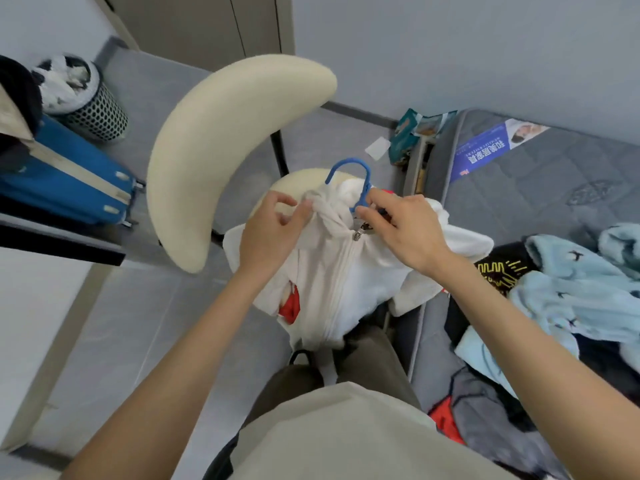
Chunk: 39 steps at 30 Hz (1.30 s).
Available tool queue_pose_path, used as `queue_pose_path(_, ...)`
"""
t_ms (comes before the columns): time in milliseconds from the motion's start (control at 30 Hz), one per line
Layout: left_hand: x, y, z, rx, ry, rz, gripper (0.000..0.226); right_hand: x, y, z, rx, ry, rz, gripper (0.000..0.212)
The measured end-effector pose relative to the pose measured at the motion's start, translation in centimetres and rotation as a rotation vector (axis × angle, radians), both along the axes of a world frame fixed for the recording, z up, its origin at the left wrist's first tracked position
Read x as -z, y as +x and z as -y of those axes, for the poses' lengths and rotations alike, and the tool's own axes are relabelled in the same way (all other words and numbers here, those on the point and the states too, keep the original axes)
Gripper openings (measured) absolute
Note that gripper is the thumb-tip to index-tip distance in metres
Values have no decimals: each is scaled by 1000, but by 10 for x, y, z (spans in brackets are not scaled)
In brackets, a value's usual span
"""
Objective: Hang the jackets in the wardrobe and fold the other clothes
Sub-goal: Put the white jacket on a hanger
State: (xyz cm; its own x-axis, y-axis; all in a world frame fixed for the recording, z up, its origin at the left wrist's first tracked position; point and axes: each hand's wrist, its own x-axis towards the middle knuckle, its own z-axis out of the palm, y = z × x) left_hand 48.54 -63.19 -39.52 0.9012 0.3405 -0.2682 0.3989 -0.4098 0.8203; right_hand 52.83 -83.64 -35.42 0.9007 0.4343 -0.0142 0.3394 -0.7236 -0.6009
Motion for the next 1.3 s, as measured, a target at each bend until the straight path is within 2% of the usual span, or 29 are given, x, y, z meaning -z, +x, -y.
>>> queue_pose_path(67, -17, -22, -5, 119, 62, 57, 15, -17, -28, -1, -1, -24, -24, 25)
queue_pose_path(167, -41, -51, 1, 214, 76, 140, 16, -40, -63, 1, 18, -49, -115, 20)
queue_pose_path(267, -62, -83, 16, 358, 82, 307, 22, -59, -96, 9, 47, 7, -157, 18)
queue_pose_path(333, -73, -103, 28, 493, 95, 347, 14, -71, -113, 15, 63, 70, -177, 21)
queue_pose_path(400, -81, -123, 41, 565, 80, 378, 20, -82, -129, 21, 82, 143, -191, 24)
queue_pose_path(500, -92, -148, 61, 563, 47, 401, 32, -98, -148, 33, 133, 250, -221, 26)
queue_pose_path(633, -112, -179, 87, 491, -91, 457, 25, -117, -174, 54, 121, 329, -230, 26)
queue_pose_path(700, -120, -197, 94, 498, -96, 475, 27, -126, -187, 61, 108, 344, -237, 26)
queue_pose_path(800, -121, -229, 87, 615, 114, 417, 26, -137, -204, 66, 103, 353, -229, 26)
queue_pose_path(867, -119, -252, 78, 685, 270, 351, 39, -141, -215, 65, 98, 357, -215, 30)
queue_pose_path(933, -122, -271, 70, 599, 281, 377, 47, -144, -223, 63, 80, 358, -195, 30)
queue_pose_path(1067, -149, -287, 49, 226, 381, 481, 25, -153, -239, 53, -26, 336, -154, 35)
queue_pose_path(1167, -170, -286, 21, 187, 647, 461, 40, -164, -252, 37, -108, 301, -111, 34)
queue_pose_path(1233, -180, -294, -1, 201, 818, 434, 33, -171, -260, 24, -147, 286, -93, 31)
queue_pose_path(1300, -188, -311, -25, 225, 873, 453, 25, -178, -269, 8, -192, 289, -94, 31)
